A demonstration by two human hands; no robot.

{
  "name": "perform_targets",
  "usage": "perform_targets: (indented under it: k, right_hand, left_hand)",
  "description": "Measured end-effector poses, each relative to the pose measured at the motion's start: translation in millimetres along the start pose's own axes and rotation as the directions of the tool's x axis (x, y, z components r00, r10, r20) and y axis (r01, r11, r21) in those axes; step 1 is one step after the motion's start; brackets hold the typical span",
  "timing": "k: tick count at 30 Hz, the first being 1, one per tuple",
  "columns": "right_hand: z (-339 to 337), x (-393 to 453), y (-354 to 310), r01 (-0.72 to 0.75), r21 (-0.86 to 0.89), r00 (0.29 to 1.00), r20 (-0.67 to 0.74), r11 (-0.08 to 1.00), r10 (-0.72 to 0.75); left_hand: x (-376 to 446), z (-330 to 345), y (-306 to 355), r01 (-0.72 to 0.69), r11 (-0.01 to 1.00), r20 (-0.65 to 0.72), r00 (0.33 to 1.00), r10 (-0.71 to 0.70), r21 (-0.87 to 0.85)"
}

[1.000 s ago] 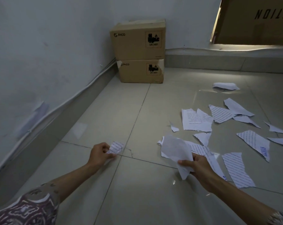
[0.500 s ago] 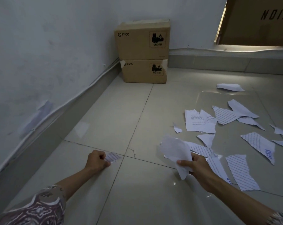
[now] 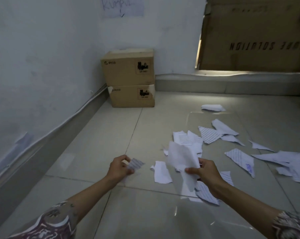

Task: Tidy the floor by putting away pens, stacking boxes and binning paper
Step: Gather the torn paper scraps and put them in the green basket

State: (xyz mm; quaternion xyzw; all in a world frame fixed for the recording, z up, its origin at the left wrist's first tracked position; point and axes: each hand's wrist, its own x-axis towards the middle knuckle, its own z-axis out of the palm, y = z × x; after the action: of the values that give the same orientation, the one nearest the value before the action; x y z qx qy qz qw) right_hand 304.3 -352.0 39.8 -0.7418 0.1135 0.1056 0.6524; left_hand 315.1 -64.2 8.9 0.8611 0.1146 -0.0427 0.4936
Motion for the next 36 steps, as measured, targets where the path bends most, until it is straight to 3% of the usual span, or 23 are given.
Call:
perform_targets:
  k: [9, 16, 21, 26, 36]
  right_hand:
    - [-134.5, -56.2, -93.0, 0.144, -0.159, 0.97, -0.174, 0.977, -0.172]
    - [-259.0, -164.9, -123.8, 0.213, -0.179, 0.904, -0.337, 0.96, -0.264]
    - [-341.7, -250.3, -109.4, 0.143, -0.181, 0.845, -0.489, 0.973, -0.215]
    - [-417.4, -346.8, -80.8, 0.073, -0.149, 0.711, -0.685, 0.986, -0.156]
    - [-472.4, -480.4, -21.2, -0.062, -0.112, 0.464, -0.883, 0.992, -0.07]
  left_hand:
    - [-38.5, 99.0, 182.8, -0.173, 0.934, 0.228, 0.941, 0.25, -0.312]
    - [-116.9, 187.6, 295.8, -0.176, 0.874, 0.431, 0.814, 0.388, -0.454]
    - [-192.1, 256.9, 358.5, -0.156, 0.848, 0.605, 0.636, 0.479, -0.507]
    - [-279.3, 331.3, 410.0, -0.147, 0.839, 0.727, 0.437, 0.53, -0.524]
    - [-414.4, 422.0, 443.1, -0.153, 0.87, 0.876, 0.046, 0.481, -0.469]
